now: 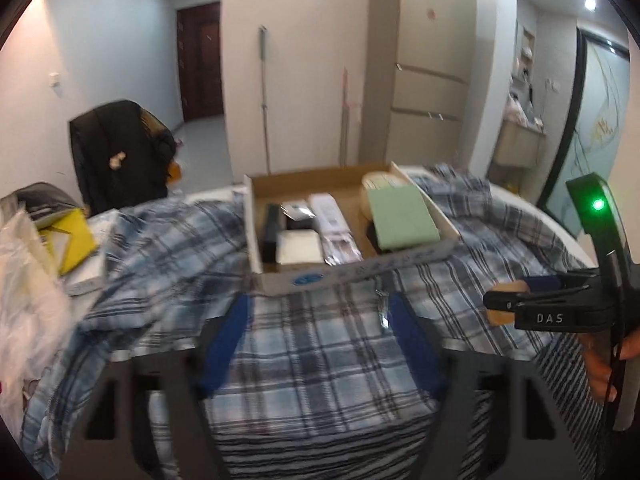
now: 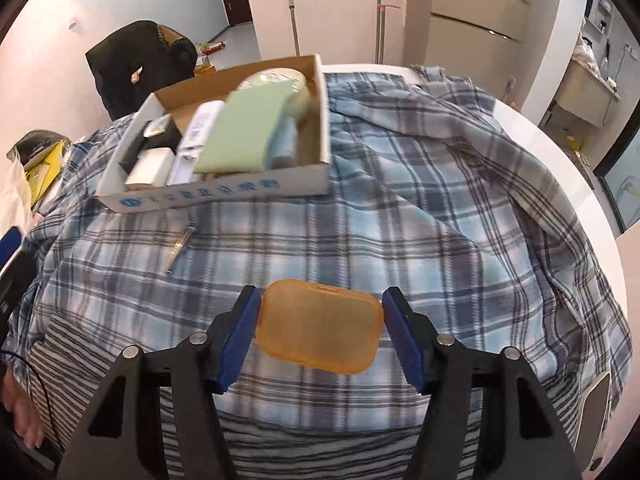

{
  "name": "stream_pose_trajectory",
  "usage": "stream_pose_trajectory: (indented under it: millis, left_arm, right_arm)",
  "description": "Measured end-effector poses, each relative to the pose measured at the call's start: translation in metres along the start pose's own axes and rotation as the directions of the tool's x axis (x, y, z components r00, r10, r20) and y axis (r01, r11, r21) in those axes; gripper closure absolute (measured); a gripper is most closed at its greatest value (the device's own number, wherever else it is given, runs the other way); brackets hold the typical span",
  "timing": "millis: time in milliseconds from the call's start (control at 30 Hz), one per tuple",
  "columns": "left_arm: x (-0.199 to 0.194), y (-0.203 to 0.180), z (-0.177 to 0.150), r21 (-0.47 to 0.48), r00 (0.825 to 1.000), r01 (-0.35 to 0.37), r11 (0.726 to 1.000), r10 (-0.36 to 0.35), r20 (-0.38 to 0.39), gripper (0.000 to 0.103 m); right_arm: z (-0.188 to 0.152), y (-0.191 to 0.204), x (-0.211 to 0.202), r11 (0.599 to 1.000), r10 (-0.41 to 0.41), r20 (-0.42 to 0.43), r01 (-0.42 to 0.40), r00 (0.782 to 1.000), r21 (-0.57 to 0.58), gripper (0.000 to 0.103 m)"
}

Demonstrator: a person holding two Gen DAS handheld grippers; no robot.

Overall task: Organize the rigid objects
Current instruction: 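Grasp the silver nail clipper with the left gripper while right holds the orange case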

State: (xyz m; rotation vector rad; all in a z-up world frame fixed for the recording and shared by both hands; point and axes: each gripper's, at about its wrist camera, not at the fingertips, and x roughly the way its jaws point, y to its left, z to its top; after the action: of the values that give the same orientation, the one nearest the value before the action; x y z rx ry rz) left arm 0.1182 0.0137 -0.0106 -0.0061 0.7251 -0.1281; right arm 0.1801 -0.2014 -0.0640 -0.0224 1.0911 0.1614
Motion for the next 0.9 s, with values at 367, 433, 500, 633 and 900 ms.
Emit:
stream_pose_trajectory:
  millis: [367,433,500,633,900]
  left_arm:
    - [0.089,-0.025,0.012,-0.034,0.966,0.110,0.993,-0.115,-0.230,0.091]
    - [0.099,-0.025,0.011,-0.048,0.960,0.127,0.991,-0.135,-0.246,0.091]
    - [0.107,-0.025,0.010,-0.050,0.956,0.128,0.991,-0.137,-0.260,0.091]
    - [0.116,-0.025,0.013,-0.061,0.951,0.119,0.991,-0.132,-0.280,0.091]
    - [0.124,-0.032,0.015,-0.035,0.947,0.130,0.991,-0.135,-0.291,0.091]
  right_arm:
    - [-0.009,-0.021,0.020,0.997,0.070,-0.033,-0.070,0.997,0.021,0.041]
    - [-0.011,-0.022,0.020,0.996,0.090,-0.040,-0.090,0.995,0.019,0.041]
    - [-0.011,-0.022,0.019,0.994,0.112,-0.044,-0.111,0.993,0.018,0.041]
    - [-0.011,-0.023,0.018,0.994,0.112,-0.041,-0.111,0.993,0.014,0.041]
    - [-0.012,-0.025,0.018,0.993,0.118,-0.046,-0.117,0.992,0.022,0.041]
